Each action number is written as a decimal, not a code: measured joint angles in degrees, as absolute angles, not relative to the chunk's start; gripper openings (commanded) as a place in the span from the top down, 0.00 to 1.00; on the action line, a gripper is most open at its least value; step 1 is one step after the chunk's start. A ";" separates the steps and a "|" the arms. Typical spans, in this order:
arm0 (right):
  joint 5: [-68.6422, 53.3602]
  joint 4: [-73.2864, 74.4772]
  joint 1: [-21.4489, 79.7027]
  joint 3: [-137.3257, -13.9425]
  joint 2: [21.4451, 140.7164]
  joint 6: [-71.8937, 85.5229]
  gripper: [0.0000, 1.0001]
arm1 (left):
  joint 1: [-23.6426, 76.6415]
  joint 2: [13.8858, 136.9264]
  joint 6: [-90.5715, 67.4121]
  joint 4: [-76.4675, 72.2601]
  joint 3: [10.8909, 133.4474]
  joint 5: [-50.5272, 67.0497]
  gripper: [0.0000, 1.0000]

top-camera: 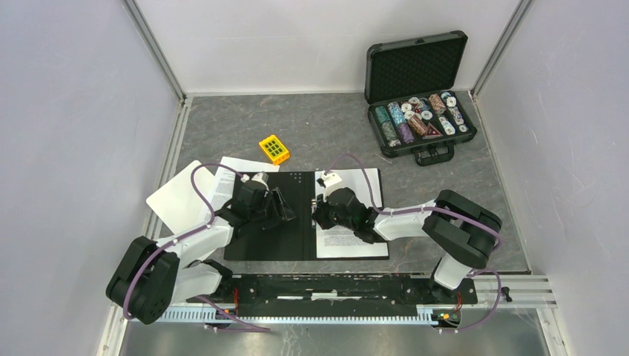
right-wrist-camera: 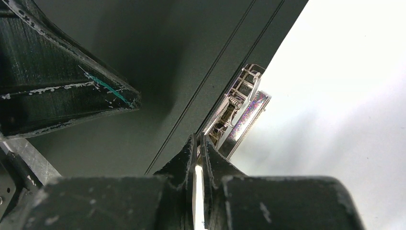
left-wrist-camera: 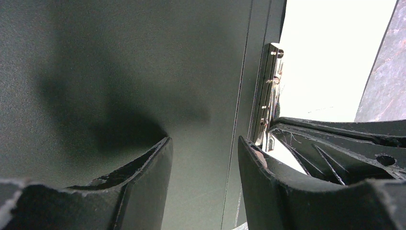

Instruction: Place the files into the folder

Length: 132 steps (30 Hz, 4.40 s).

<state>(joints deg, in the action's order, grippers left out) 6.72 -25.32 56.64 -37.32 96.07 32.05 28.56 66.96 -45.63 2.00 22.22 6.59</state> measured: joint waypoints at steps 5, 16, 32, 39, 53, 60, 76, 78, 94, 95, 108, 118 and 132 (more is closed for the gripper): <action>6.33 -23.62 56.64 -38.30 96.07 30.15 0.92 | 28.56 67.02 -45.63 1.78 22.22 6.59 0.40; 5.82 -20.29 56.80 -40.21 96.07 27.09 0.92 | 28.56 67.02 -45.63 1.80 22.22 6.61 0.40; 5.23 -17.02 56.75 -42.00 96.05 25.17 0.92 | 28.56 67.02 -45.63 1.98 22.33 6.61 0.40; 5.26 -16.84 56.77 -42.04 96.05 24.10 0.92 | 28.58 67.02 -45.63 2.00 22.35 6.61 0.40; 6.15 -31.57 56.80 -33.47 96.03 28.01 0.90 | 28.56 67.61 -45.65 1.89 22.65 6.61 0.40; 8.49 -38.46 57.65 -29.43 95.74 33.87 0.91 | 28.56 68.07 -46.09 1.10 22.65 7.03 0.40; 13.65 -37.91 60.12 -30.85 98.00 36.75 0.92 | 28.56 68.03 -46.19 0.80 22.44 7.09 0.40; 13.89 -37.89 60.23 -30.89 97.95 36.86 0.92 | 28.56 68.03 -46.50 0.75 22.39 7.09 0.41; 12.08 -23.31 59.77 -30.85 89.78 33.26 0.70 | 28.32 66.13 -46.54 4.69 24.01 7.90 0.16; 11.84 -21.30 59.55 -30.85 88.84 32.62 0.68 | 28.29 65.45 -46.44 6.68 24.80 7.51 0.11; 7.40 -10.31 58.59 -30.85 74.48 27.00 0.15 | 15.79 64.20 -40.18 31.55 41.04 -4.34 0.00; 4.89 -7.97 58.59 -27.83 71.22 22.72 0.14 | -3.05 75.77 -37.74 33.06 41.19 0.64 0.00; 4.21 -11.33 56.51 -20.25 67.07 22.33 0.13 | -5.39 80.01 -35.46 33.12 42.35 5.63 0.06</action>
